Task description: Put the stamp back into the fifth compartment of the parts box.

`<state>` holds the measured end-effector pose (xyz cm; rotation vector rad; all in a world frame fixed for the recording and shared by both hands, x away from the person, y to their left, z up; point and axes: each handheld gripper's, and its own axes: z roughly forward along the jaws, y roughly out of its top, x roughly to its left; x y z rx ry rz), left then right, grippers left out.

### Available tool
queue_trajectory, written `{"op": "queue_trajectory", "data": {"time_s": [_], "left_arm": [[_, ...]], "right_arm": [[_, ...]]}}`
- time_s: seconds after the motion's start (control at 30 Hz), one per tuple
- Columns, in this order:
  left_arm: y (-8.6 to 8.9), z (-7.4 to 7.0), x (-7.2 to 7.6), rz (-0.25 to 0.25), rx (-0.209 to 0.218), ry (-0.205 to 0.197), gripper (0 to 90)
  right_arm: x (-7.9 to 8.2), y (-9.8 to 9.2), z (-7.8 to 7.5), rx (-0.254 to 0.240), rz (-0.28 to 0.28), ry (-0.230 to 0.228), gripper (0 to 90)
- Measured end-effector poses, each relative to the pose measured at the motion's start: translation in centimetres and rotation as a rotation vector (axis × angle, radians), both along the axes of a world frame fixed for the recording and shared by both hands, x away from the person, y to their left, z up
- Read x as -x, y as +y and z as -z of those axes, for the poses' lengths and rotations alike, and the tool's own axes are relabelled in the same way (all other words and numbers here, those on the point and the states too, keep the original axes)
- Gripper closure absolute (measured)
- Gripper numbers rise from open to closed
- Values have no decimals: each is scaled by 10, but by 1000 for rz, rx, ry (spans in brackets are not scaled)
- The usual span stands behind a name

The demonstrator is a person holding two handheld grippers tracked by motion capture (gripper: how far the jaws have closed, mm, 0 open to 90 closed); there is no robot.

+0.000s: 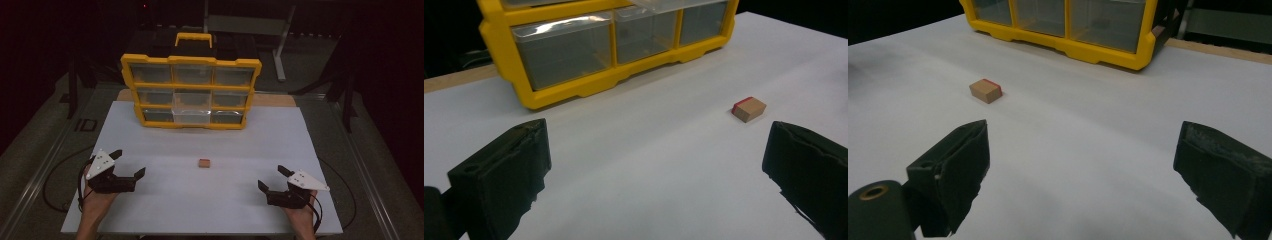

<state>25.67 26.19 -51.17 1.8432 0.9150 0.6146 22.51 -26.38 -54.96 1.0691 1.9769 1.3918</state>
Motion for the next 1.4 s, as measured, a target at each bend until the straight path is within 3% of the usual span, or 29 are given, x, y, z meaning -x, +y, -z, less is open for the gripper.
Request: {"op": "queue_trajectory", "data": {"time_s": [0.43, 0.93, 1.4], "left_arm": [[-12, -11, -19, 54, -53, 5, 1], [-27, -22, -43, 116, -112, 33, 1], [-49, -37, -59, 170, -168, 34, 1]], "right_arm": [[-1, -1, 0, -2, 19, 8, 76], [-1, -1, 0, -7, 9, 15, 76], [-8, 1, -1, 14, -5, 6, 75]]}}
